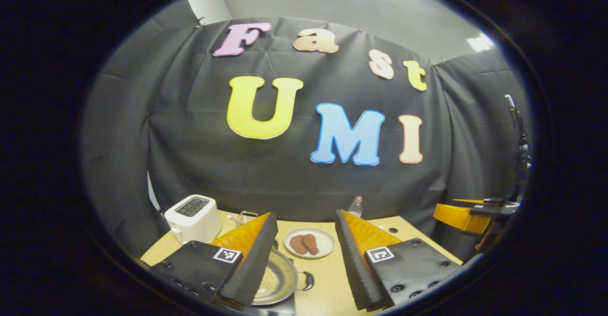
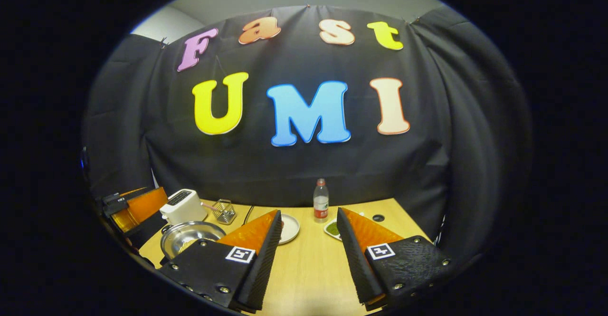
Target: First push the handle of the pot to place it horizontally, then grasp the pot with both hands and set it on the induction cooktop.
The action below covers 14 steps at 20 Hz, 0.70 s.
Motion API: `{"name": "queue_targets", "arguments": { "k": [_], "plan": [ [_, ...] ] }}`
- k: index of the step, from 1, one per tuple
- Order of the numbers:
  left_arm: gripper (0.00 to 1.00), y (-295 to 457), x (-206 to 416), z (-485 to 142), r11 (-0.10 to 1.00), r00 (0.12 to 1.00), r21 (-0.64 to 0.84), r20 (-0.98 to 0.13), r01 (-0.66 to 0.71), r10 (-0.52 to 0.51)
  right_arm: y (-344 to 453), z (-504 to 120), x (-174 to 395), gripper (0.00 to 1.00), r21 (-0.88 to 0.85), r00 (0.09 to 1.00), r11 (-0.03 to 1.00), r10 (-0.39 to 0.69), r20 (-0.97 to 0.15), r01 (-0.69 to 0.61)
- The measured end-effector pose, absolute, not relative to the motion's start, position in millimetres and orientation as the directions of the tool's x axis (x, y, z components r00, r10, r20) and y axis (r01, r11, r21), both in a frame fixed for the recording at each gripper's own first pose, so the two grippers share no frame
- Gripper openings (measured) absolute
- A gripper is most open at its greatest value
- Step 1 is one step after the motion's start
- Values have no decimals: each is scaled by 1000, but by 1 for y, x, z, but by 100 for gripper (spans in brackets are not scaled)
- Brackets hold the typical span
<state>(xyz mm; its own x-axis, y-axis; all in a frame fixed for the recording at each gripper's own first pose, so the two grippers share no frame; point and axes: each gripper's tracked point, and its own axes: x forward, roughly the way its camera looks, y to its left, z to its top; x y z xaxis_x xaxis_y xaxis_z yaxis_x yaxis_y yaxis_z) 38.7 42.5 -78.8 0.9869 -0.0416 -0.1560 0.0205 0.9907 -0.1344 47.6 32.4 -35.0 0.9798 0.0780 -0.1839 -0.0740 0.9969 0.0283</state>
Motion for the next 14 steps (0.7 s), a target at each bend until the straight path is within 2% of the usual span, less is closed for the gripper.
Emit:
{"name": "queue_targets", "arguments": {
  "k": [4,8,10,11,13,14],
  "plan": [
    [82,12,27,-40,986,992,-158,-107,46,-64,-1,4,32,71,38,991,999,39,-126,-34],
    [80,20,19,-19,992,997,-128,-75,3,-12,-20,11,25,71,37,994,999,23,-105,-20],
    [91,22,15,-14,994,998,-110,-68,-15,7,-22,13,23,83,33,994,999,42,-102,-39],
    [99,23,15,-15,994,998,-104,-69,-23,16,-27,14,19,97,26,995,999,35,-97,-33],
    [99,23,11,-13,995,997,-100,-76,-25,17,-27,14,22,97,13,995,1000,25,-92,-24],
    [95,25,10,-13,995,997,-100,-78,-26,18,-26,14,22,97,13,996,1000,26,-90,-25]
  ]
}}
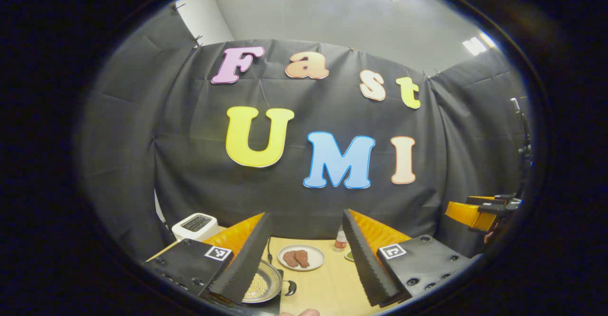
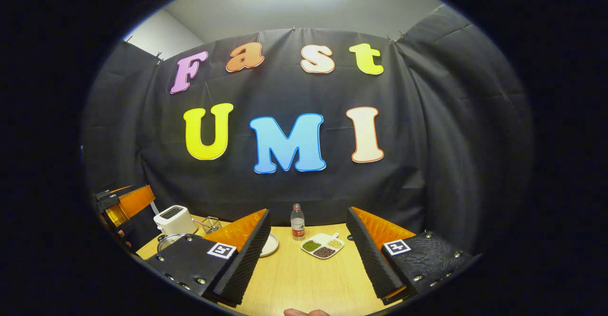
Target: First push the handle of the pot to place it horizontally, then grasp the pot with both hands and set it on the induction cooktop.
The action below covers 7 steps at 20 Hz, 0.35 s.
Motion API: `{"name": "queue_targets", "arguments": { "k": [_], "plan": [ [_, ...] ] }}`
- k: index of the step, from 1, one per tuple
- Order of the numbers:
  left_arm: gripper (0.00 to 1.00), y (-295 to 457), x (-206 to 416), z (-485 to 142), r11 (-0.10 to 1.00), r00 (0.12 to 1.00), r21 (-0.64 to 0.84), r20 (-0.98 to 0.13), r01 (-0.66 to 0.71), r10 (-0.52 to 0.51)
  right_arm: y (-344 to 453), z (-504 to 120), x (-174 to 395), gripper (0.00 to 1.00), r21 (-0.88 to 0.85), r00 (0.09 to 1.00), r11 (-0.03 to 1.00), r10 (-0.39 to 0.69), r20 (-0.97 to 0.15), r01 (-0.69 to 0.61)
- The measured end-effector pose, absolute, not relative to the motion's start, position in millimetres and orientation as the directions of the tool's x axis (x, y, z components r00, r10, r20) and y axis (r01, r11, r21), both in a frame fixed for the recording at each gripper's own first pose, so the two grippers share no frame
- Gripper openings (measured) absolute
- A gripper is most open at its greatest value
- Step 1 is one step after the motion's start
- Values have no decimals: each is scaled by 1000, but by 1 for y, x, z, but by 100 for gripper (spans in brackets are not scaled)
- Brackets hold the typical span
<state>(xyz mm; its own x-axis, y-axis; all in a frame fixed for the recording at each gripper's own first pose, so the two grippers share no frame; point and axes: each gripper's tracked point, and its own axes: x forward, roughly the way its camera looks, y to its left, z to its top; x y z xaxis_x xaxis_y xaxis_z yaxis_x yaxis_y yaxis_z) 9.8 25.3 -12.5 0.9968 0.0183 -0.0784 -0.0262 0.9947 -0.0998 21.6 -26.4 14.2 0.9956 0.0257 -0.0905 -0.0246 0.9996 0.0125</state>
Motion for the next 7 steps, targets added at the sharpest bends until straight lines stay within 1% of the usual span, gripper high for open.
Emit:
{"name": "queue_targets", "arguments": {
  "k": [7],
  "plan": [
    [95,36,7,-10,997,996,-83,-87,-2,-5,-23,24,12,97,31,998,999,10,-64,-8]
  ]
}}
